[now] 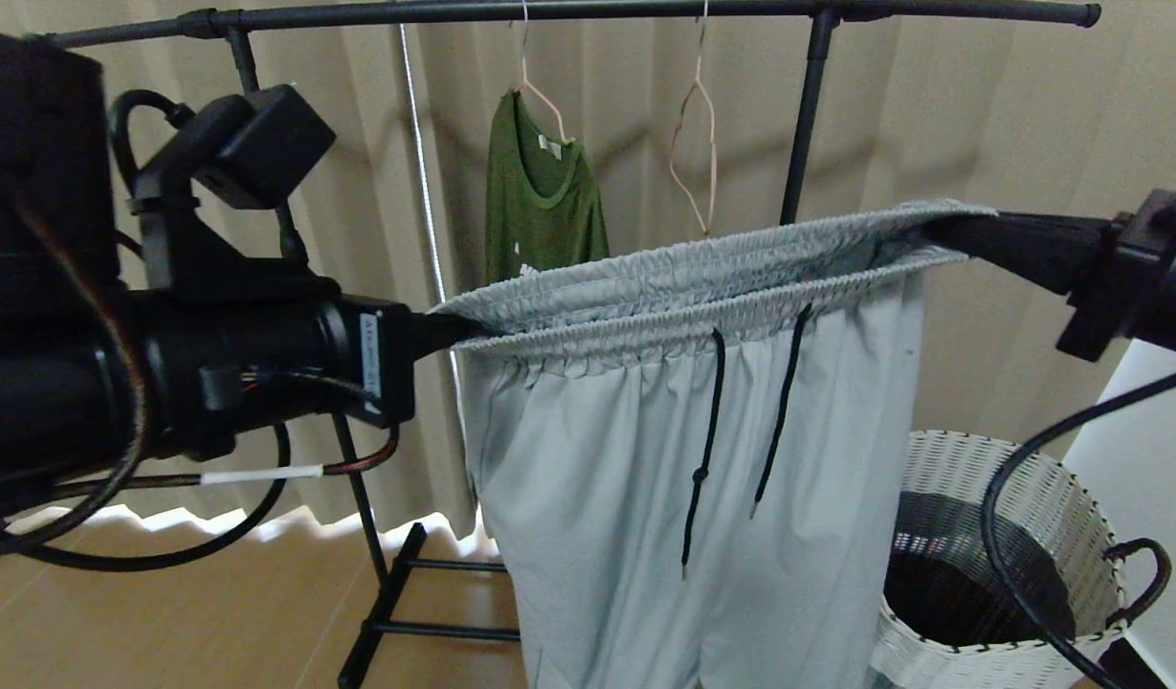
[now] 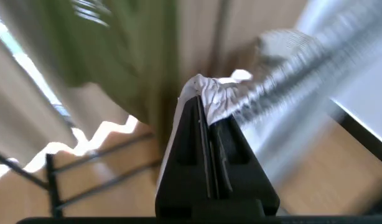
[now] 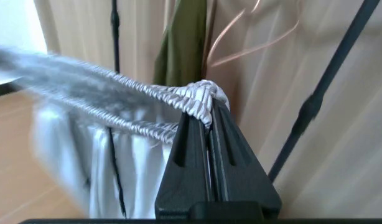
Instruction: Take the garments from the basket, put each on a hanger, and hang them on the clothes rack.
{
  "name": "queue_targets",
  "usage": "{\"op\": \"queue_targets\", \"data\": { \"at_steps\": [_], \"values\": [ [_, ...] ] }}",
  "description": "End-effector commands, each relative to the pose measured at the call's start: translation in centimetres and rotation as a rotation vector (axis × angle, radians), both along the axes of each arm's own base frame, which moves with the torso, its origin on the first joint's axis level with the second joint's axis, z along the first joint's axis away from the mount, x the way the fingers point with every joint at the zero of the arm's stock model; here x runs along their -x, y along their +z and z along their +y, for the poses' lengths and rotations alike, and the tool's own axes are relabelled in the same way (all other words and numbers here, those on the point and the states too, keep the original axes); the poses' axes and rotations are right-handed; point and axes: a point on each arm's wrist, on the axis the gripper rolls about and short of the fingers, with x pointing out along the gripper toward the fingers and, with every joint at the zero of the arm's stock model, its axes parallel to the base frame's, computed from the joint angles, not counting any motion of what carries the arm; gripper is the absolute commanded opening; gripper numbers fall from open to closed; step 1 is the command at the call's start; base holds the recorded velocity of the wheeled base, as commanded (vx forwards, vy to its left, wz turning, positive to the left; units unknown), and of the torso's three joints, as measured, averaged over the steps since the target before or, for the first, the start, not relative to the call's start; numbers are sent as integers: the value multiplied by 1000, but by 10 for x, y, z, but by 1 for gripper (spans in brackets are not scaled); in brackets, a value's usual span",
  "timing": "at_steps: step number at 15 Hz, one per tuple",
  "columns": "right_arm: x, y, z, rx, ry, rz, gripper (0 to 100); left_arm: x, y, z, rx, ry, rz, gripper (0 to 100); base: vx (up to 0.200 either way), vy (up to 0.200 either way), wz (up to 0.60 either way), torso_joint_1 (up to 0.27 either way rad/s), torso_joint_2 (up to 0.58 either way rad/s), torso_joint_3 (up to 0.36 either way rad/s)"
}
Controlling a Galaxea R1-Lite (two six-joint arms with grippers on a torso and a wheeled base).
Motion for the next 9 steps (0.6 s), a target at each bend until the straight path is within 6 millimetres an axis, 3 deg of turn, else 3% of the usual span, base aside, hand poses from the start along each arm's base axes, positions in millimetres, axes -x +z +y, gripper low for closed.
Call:
{"op": "queue_targets", "data": {
  "at_steps": [1, 5, 9],
  "values": [
    [-39, 0, 12, -2, -4, 9, 0, 31, 15, 19, 57, -139, -10, 0, 0, 0, 0, 0, 0, 0],
    [-65, 8, 24, -36, 10, -49, 0, 47, 14, 16, 85, -295, 2, 0, 0, 0, 0, 0, 0, 0],
    [-64, 8, 33, -41, 41, -46, 0, 53, 13, 12, 83, -330, 2, 0, 0, 0, 0, 0, 0, 0]
  ]
}}
